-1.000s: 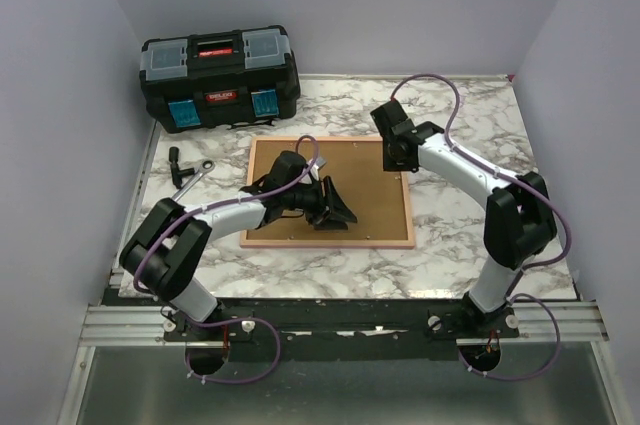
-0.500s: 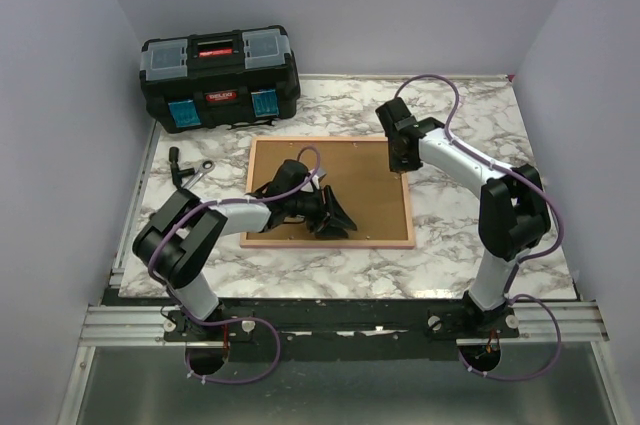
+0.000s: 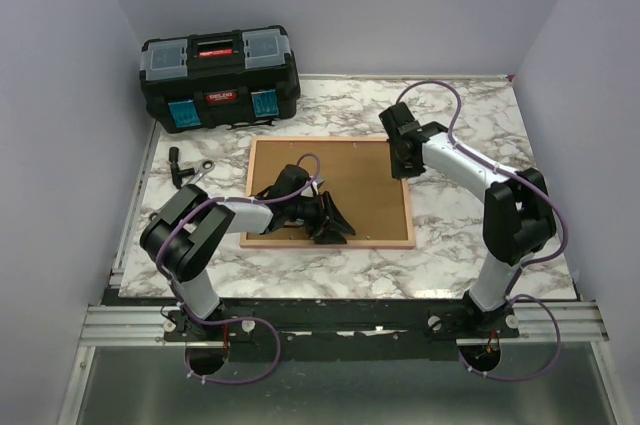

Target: Take the photo out of the frame

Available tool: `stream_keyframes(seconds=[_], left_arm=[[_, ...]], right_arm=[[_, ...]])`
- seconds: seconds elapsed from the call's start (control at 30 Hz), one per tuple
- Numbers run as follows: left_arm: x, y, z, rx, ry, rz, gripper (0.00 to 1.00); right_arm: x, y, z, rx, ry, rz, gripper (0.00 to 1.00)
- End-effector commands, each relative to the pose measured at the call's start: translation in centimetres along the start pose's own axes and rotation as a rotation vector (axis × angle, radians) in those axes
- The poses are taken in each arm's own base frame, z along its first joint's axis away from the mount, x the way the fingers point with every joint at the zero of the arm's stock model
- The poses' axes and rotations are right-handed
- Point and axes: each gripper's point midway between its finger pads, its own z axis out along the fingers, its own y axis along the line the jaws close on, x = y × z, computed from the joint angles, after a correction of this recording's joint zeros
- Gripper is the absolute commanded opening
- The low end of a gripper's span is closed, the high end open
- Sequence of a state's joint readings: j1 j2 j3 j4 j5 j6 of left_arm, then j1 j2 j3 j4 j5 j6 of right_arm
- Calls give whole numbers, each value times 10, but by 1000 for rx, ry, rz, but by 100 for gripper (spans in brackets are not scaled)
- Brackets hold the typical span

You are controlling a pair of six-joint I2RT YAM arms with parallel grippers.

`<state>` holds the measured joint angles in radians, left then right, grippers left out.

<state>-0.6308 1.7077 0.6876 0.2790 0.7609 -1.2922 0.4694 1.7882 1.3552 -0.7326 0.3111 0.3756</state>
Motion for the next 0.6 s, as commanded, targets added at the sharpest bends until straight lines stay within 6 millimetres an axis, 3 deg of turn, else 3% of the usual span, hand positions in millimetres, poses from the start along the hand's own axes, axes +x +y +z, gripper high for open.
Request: stream_keyframes(seconds=[0.0,0.57], left_arm=[[1,2,2,-1,3,4,42],[0,10,5,-22,-1,-14,42]], right_arm=[[38,9,-10,-85,131,-14,1],[55,15,-25,-149,206,-15,1]])
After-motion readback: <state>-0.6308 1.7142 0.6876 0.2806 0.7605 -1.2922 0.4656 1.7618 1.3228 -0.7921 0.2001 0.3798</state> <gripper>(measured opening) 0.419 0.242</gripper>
